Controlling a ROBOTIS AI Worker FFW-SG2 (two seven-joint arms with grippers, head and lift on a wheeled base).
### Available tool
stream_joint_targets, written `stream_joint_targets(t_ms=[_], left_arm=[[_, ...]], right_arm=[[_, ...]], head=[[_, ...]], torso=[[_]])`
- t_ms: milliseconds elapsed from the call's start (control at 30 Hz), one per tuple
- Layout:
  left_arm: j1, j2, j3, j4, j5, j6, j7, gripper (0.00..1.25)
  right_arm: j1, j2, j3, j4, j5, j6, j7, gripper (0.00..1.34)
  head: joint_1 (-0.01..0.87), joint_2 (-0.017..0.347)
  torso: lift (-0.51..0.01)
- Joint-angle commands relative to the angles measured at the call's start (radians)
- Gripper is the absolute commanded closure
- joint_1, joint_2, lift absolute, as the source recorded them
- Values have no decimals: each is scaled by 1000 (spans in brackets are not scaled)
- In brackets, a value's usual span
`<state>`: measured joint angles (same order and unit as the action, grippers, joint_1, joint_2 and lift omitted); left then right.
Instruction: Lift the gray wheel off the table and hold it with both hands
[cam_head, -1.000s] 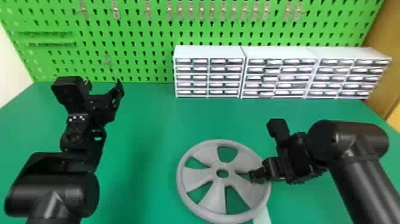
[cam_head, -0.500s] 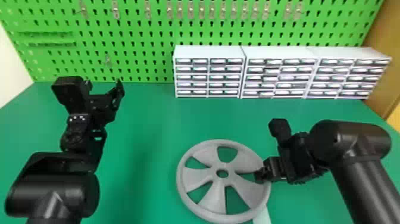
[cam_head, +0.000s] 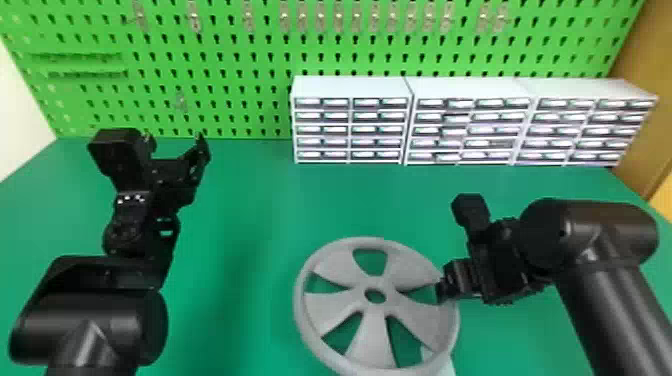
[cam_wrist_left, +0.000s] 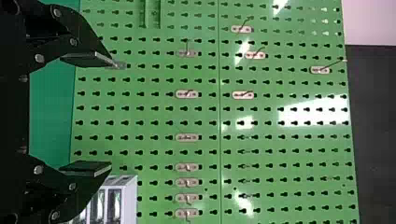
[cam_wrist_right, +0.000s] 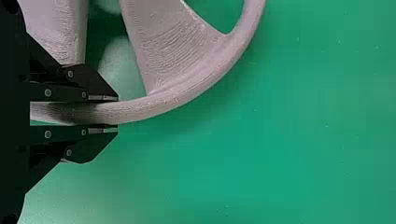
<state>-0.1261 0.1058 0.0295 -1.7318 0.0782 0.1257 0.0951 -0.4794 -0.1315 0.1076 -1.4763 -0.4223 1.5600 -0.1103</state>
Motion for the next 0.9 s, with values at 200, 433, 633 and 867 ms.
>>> stream_joint_targets(t_ms=[200, 433, 633, 867], left_arm=[[-1, 0, 1, 0, 5, 0, 0, 466], [0, 0, 0, 0, 15, 0, 0, 460], [0, 0, -5, 0, 23, 0, 0, 458], [0, 0, -10, 0, 31, 0, 0, 458]], right_arm=[[4, 3, -6, -12, 2, 12, 0, 1090], [24, 16, -12, -75, 47, -94, 0, 1090], [54, 36, -17, -114, 70, -261, 0, 1092], [84, 58, -16, -144, 96, -446, 1, 1092]], head=[[657, 60], [657, 60], [657, 60], [657, 60]], torso=[[-95], [-95], [-95], [-95]])
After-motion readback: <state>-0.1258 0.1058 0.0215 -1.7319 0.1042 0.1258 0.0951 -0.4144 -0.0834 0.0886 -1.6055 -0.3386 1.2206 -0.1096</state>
